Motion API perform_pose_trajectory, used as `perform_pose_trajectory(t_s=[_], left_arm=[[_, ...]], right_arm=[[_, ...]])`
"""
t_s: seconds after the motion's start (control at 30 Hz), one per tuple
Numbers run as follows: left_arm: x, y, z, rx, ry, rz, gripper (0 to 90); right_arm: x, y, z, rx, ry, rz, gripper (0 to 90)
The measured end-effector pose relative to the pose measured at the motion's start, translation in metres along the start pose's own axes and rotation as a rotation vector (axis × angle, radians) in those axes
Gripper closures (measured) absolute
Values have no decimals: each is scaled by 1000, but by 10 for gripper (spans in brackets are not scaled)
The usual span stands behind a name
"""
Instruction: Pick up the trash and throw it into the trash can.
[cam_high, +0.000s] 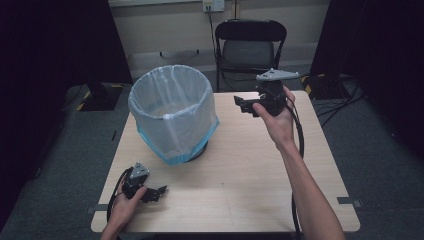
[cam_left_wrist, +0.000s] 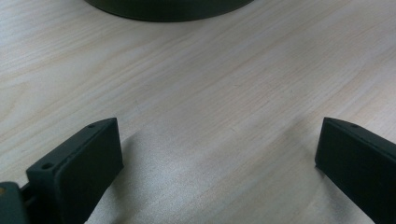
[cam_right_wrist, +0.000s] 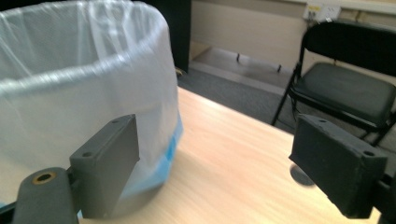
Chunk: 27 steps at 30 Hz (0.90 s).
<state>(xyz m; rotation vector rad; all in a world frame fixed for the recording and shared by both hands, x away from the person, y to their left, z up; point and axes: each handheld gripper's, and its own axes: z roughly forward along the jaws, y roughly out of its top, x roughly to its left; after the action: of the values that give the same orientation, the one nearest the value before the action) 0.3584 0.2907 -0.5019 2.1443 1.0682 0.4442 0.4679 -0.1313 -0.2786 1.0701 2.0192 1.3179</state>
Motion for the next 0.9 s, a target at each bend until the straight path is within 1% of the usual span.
perform_pose_trajectory(t_s=[0.1,0.13,0.17,0.23,0.3,0.33,0.37,0.4,0.43,0.47,0.5,0.53,0.57,0.6,0.63,0.67,0.7,0.73,0.9], left_arm=[[0,0,0,1,0,1,0],[0,0,0,-1,0,-1,0],[0,0,0,-1,0,-1,0],[0,0,0,-2,0,-1,0],[0,0,0,-2,0,-2,0],[0,0,0,-1,0,-2,0],[0,0,0,-1,0,-2,0],[0,0,0,-2,0,-1,0],[0,0,0,-2,0,-1,0],[0,0,0,-1,1,-2,0],[0,0,0,-1,1,-2,0],[0,0,0,-1,0,0,0],[0,0,0,-1,0,0,0],[0,0,0,-1,3,-2,1],[-1,0,0,1,12,-1,1],[-3,-1,-1,-4,20,-18,5],[-4,-1,-1,-3,27,-25,5],[-3,-1,-2,-1,30,-19,7],[-3,-1,-2,0,29,-17,7]], right_arm=[[-4,-13,-5,9,-2,13,144],[-7,-23,-9,9,-9,32,144],[-7,-23,-9,9,-9,32,144],[-10,-33,-12,17,-18,44,144],[-11,-43,-15,29,-34,39,145],[-13,-54,-19,38,-22,53,146],[-13,-60,-20,44,-20,57,146],[-13,-66,-22,53,-29,52,146],[-13,-66,-22,53,-29,52,146],[-13,-78,-27,65,-50,43,147],[-13,-78,-27,65,-50,43,147],[-15,-89,-31,76,-64,49,148],[-15,-89,-31,76,-64,49,148],[-16,-100,-34,82,-69,58,149],[-16,-100,-34,82,-69,58,149],[-16,-113,-36,95,-87,56,148],[-16,-113,-36,95,-87,56,148],[-17,-120,-37,105,-104,57,148],[-21,-154,-37,150,-129,89,148]])
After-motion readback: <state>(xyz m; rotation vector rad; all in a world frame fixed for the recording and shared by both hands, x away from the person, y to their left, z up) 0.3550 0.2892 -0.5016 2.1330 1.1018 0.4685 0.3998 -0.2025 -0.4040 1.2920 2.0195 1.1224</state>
